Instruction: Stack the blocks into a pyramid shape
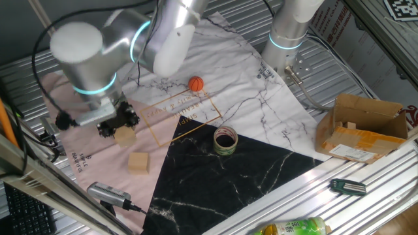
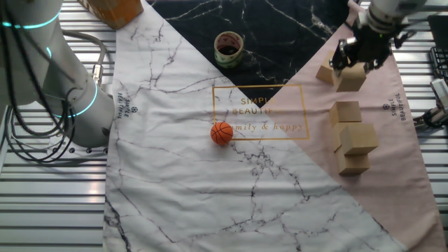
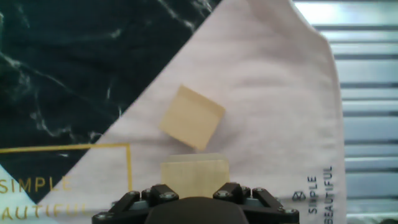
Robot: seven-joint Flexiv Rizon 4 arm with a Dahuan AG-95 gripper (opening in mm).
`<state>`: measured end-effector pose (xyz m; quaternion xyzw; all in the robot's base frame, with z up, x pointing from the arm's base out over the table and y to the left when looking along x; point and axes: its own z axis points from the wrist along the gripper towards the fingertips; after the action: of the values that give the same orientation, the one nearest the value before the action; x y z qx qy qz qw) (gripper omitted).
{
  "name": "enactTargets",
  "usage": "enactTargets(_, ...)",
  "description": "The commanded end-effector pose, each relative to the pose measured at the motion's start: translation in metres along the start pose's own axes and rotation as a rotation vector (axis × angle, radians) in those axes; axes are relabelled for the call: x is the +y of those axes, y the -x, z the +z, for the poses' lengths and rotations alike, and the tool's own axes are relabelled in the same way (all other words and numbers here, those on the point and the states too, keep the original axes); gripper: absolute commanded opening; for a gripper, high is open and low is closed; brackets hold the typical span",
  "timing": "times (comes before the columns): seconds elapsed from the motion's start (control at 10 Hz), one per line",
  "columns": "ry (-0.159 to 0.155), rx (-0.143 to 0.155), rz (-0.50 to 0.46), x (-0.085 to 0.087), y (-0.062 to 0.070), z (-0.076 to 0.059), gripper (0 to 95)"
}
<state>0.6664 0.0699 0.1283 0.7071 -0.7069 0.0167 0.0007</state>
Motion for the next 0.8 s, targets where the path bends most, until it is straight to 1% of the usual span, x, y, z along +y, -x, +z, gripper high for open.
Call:
enactTargets(0.1,0.003,0.004,0.001,-0.001,-0.002,-0.001,0.0)
enactTargets(0.3,0.002,-0.004,0.001,0.0,-0.013,-0.001,0.0)
enactTargets(0.6,0.004,-0.021,-0.011,-0.007,-0.036,0.001,0.0)
enactTargets(0.7,0.008,-0.026,-0.011,-0.01,-0.04,0.001,0.0)
enactTargets(0.8,0.006,-0.021,-0.008,-0.011,-0.042,0.001,0.0)
